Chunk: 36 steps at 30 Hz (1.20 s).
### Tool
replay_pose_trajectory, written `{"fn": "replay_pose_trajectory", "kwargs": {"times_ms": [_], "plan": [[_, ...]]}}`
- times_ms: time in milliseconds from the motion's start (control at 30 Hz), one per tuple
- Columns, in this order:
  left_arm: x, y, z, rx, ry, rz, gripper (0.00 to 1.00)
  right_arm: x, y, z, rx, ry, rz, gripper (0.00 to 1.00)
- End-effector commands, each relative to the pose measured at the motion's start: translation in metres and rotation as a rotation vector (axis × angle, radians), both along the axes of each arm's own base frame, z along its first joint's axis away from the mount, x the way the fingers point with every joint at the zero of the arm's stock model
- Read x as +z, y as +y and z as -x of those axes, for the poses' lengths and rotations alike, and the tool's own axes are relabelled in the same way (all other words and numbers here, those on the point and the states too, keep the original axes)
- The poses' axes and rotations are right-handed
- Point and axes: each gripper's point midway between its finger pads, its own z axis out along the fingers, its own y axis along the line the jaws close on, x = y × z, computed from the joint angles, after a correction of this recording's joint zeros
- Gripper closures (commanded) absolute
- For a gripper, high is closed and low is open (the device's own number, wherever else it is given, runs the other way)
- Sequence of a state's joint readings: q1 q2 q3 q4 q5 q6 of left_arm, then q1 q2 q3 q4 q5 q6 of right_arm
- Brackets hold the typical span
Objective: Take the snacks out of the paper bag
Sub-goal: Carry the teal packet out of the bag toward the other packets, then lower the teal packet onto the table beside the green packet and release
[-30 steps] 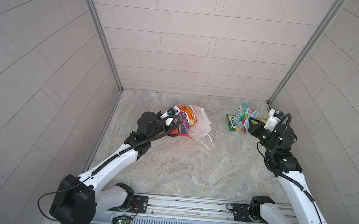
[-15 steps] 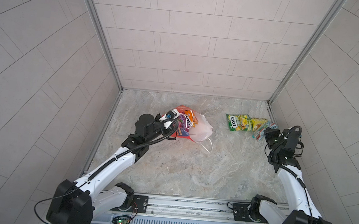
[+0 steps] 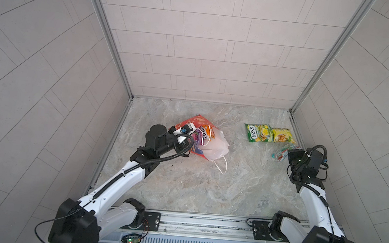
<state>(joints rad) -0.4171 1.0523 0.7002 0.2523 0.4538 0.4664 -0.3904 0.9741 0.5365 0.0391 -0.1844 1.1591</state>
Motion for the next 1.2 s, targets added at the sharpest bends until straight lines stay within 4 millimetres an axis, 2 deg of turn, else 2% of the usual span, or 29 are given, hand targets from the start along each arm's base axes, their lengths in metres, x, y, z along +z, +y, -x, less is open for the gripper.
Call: {"fn": "replay_pose_trajectory", "kwargs": {"times_ms": [0,233,467,700,833,900,1033,1167], "plan": [[0.016,-0.004,0.004,-0.039,-0.057,0.020,1.00,0.020,-0.016,-0.003,-0.054,-0.036,0.031,1.00],[0.018,-0.004,0.005,-0.037,-0.060,0.029,1.00,0.004,-0.036,-0.005,-0.121,-0.044,-0.025,1.00],[0.017,-0.005,0.003,-0.038,-0.053,0.034,1.00,-0.008,-0.041,-0.023,-0.135,-0.128,-0.132,1.00],[0.020,-0.002,0.005,-0.028,-0.064,0.034,1.00,-0.026,-0.048,-0.010,-0.219,-0.107,-0.168,1.00],[0.020,-0.003,0.005,-0.030,-0.067,0.037,1.00,-0.040,-0.045,-0.004,-0.230,-0.070,-0.201,1.00],[0.021,-0.003,0.006,-0.031,-0.068,0.039,1.00,-0.049,-0.043,0.000,-0.221,-0.040,-0.211,0.93],[0.022,-0.003,0.006,-0.033,-0.067,0.042,1.00,-0.062,-0.046,0.011,-0.253,-0.012,-0.210,0.93],[0.022,-0.003,0.006,-0.035,-0.067,0.045,1.00,-0.074,-0.051,0.018,-0.280,0.019,-0.208,0.97]]}}
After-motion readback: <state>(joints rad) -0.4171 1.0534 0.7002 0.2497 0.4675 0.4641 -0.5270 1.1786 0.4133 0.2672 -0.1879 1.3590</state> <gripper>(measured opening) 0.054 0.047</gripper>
